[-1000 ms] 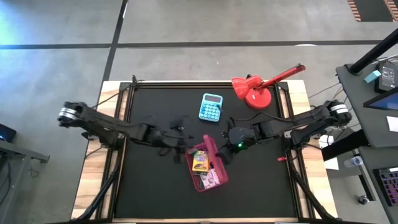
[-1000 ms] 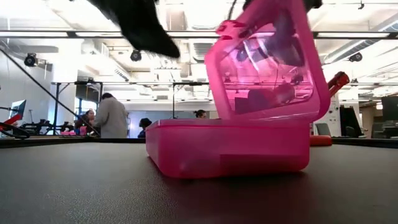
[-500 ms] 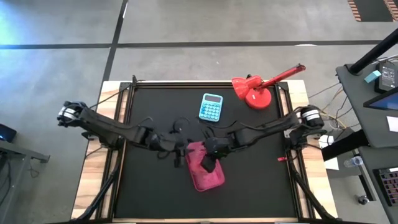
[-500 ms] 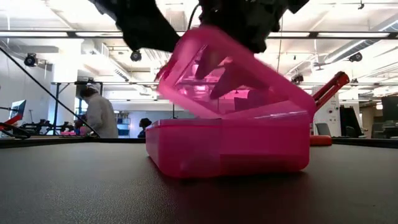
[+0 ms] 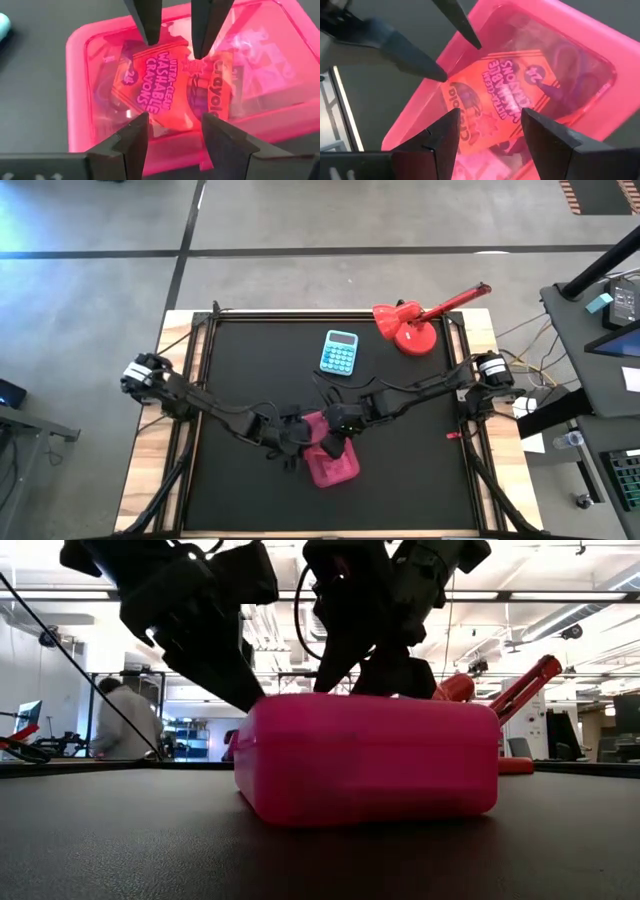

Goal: Pack school essentials
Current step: Close the pink supply box, then return to Home Position

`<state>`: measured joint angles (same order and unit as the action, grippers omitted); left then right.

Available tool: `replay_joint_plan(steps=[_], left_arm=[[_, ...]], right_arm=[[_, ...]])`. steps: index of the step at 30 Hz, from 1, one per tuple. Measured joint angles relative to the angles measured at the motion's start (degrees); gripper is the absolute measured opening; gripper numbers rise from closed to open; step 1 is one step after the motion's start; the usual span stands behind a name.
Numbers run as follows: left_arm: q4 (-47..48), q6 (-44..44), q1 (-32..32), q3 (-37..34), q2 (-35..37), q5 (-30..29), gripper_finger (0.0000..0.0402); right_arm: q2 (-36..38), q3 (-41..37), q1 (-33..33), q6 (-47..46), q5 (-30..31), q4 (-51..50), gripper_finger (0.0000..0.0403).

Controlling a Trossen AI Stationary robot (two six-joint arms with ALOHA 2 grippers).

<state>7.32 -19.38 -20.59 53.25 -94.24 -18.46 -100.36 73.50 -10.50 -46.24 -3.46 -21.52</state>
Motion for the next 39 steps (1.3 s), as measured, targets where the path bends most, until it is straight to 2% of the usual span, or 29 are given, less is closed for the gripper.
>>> replay_joint_plan(steps=[10,16,19,24,30,35,39], left_arm=[[-0.78,0.01,-0.49,0.22,-2.58,-0.24,0.0169],[1.49,2.45,-0.38,0.35,0.47,-1.58,0.0169],[1.8,3.46,-0.38,0.35,4.35,-1.67,0.0169],[2.11,4.36,-0.3,-0.26,11.41,-1.98,0.0169],[8.88,6.79,-0.3,-0.33,21.33,-3.19,0.0169],[15.66,6.48,-0.28,-2.03,30.17,-6.09,0.0169],[16.09,6.18,-0.28,-5.91,38.4,-7.93,0.0169]], right_arm=[[3.13,-0.01,-0.24,-0.11,0.02,-4.43,0.0201],[7.51,-0.01,-0.37,0.63,0.59,-9.83,0.0201],[10.14,-0.01,-0.57,3.15,1.96,-12.54,0.0201],[15.7,-0.14,-2.5,12.66,5.85,-13.73,0.0201],[23.17,-2.14,-4.27,18.81,8.3,-13.27,0.0201],[30.0,-6.82,-4.26,20.61,11.23,-11.17,0.0201],[36.09,-13.66,-4.22,20.7,13.66,-5.03,0.0201]])
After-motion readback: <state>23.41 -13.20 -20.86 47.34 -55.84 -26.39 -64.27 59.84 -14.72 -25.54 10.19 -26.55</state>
